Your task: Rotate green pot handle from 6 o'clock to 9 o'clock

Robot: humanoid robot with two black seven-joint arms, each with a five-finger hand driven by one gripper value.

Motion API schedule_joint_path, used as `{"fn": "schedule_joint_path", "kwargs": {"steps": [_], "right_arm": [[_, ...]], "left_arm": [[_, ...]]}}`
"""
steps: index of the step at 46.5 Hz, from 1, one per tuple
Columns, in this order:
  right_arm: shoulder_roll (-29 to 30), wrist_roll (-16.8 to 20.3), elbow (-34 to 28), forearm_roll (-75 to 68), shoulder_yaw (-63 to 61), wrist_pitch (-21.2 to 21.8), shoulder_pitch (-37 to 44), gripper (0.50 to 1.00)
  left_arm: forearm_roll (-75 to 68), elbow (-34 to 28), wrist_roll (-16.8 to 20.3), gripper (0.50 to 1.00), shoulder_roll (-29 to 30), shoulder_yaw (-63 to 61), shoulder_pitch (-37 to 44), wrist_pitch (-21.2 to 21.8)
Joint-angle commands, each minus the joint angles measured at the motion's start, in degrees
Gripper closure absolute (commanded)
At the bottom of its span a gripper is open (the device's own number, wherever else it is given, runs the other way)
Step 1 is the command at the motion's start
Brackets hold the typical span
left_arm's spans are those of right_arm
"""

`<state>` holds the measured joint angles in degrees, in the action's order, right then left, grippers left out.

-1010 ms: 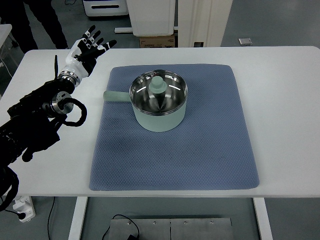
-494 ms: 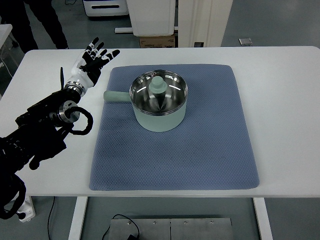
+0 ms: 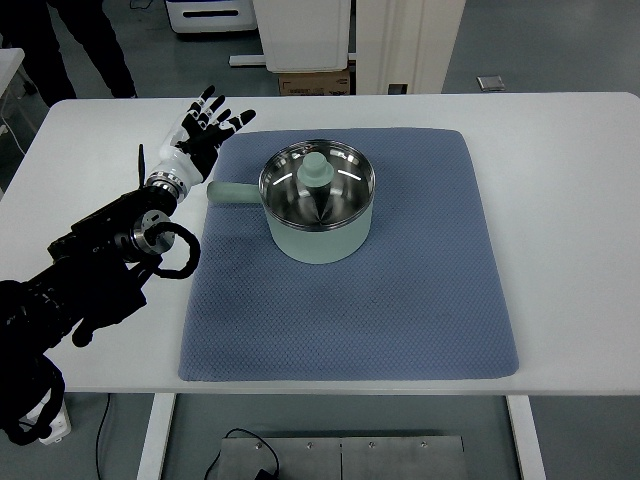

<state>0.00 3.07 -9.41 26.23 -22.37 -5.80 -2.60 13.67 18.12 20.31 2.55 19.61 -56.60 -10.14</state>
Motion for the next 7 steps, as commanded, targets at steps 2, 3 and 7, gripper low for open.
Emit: {"fn": "schedule_joint_path", "kwargs": {"steps": [2,3,7], "right_arm": [[0.00,0.00,0.00,0.05,0.04,-0.09,0.05,0.500],[0.00,0.00,0.00,0.05,0.04,-0.09,0.05,0.500],[0.00,0.00,0.00,0.05,-0.05,-0.18,-0.03,0.500]], "left_arm": [[-0.05,0.07,-0.01,0.500,0.00,-0.01,0.00,-0.06],[0.04,-0.02,-0.01,0.500,0.00,-0.01,0.00,-0.06],[-0.05,0.07,-0.01,0.500,0.00,-0.01,0.00,-0.06]]}}
